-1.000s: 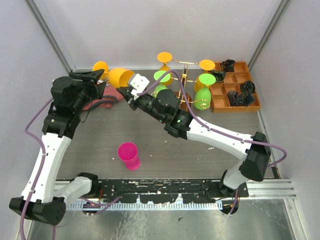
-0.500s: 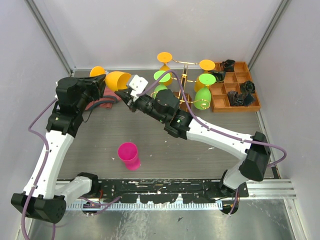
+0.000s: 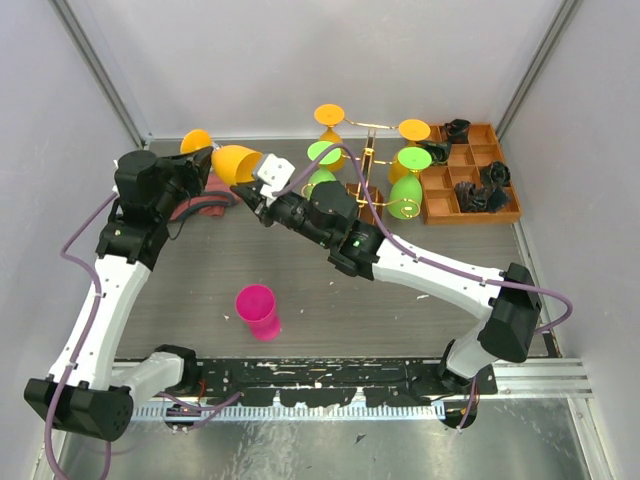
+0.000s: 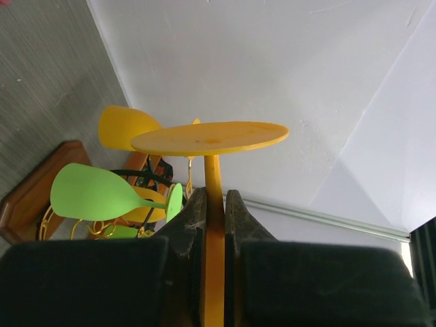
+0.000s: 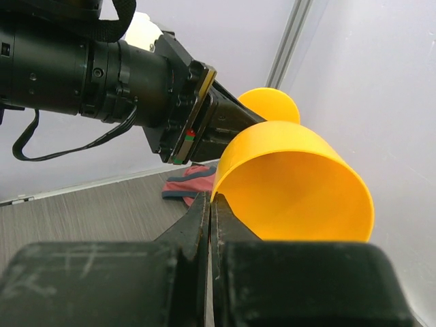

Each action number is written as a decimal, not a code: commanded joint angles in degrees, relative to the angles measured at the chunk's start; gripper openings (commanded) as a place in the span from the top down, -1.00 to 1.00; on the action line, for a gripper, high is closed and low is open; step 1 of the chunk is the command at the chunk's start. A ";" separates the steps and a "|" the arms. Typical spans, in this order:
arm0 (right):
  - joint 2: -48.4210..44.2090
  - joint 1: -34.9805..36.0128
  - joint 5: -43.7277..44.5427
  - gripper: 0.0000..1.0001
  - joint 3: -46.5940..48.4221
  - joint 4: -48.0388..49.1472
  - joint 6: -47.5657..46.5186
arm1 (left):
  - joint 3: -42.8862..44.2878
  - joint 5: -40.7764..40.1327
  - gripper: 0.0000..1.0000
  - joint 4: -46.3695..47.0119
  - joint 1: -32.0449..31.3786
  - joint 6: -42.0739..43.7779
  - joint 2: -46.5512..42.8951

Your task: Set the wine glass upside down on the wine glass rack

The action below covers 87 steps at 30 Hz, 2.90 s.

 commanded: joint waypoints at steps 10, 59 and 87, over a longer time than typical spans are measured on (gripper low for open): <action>-4.45 0.39 1.27 0.32 -1.11 -1.95 -2.35 | 4.82 2.24 1.00 10.02 0.21 10.56 3.69; -12.16 -38.94 7.19 -0.93 4.12 -25.88 -3.49 | -37.62 28.65 1.00 76.99 -22.19 83.79 -0.68; -16.13 -42.53 8.99 -0.94 1.08 -28.44 -6.41 | -36.43 21.45 1.00 102.65 -26.59 77.52 24.02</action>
